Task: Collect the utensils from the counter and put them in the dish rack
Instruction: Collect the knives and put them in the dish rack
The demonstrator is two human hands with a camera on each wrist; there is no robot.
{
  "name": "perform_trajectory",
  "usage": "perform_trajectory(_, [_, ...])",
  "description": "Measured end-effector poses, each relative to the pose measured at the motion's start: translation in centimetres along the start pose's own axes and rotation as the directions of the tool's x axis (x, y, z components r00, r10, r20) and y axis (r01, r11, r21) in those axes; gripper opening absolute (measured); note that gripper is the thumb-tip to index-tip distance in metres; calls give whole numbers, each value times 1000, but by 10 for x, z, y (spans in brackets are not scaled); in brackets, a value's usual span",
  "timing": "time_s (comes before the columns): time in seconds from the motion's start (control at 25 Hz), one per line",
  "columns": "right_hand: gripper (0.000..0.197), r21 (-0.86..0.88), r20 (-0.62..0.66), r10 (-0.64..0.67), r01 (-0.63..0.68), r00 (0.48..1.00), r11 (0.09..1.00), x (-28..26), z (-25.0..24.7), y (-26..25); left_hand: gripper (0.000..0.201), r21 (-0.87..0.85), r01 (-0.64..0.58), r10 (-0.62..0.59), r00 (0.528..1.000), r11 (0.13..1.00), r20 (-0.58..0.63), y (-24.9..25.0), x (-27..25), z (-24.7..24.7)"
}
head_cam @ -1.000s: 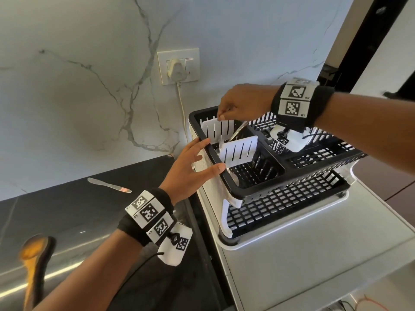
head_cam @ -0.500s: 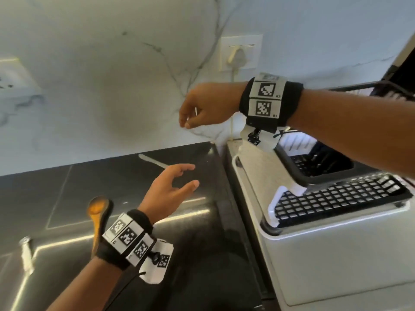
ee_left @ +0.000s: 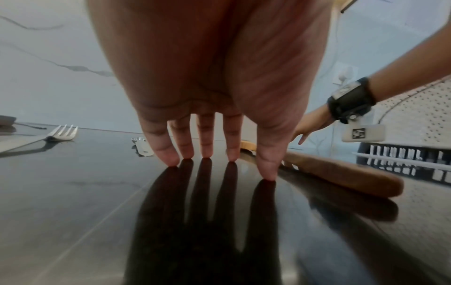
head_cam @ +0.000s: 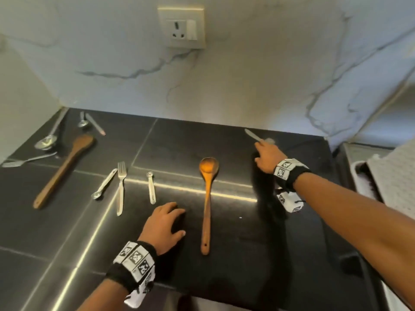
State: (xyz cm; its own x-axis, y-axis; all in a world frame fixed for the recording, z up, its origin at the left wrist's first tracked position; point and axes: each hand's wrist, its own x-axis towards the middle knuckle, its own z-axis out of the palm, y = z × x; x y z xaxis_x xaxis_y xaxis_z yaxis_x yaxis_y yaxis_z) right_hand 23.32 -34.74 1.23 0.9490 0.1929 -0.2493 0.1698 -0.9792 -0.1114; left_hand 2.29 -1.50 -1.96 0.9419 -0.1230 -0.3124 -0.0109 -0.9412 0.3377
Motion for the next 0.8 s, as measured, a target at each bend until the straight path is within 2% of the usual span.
perform_trajectory(0.12, [51,-31,15,142,-142,990,989,12,12,7,68,33,-38,38,999,999,-5,-3,9,-5])
perform_trajectory(0.24, [41,-3,-28,202,-202,979,979,1,16,-6,68,31,-58,58,998,998,6,-9,13,-9])
perform_trajectory(0.36, [30,51,-99,206,-202,973,978,-47,32,-30,67,14,-91,90,996,996,23,-15,14,-11])
perform_trajectory(0.48, [30,223,-110,276,-247,955,943,-97,46,-47,68,21,-123,123,992,992,25,-19,18,-13])
perform_trajectory(0.6, [43,278,-71,371,-339,926,899,-109,52,-45,67,36,-154,153,988,987,39,-18,20,-15])
perform_trajectory(0.8, [46,366,66,536,-520,842,771,-92,43,-36,66,51,-183,181,982,982,46,-19,22,-17])
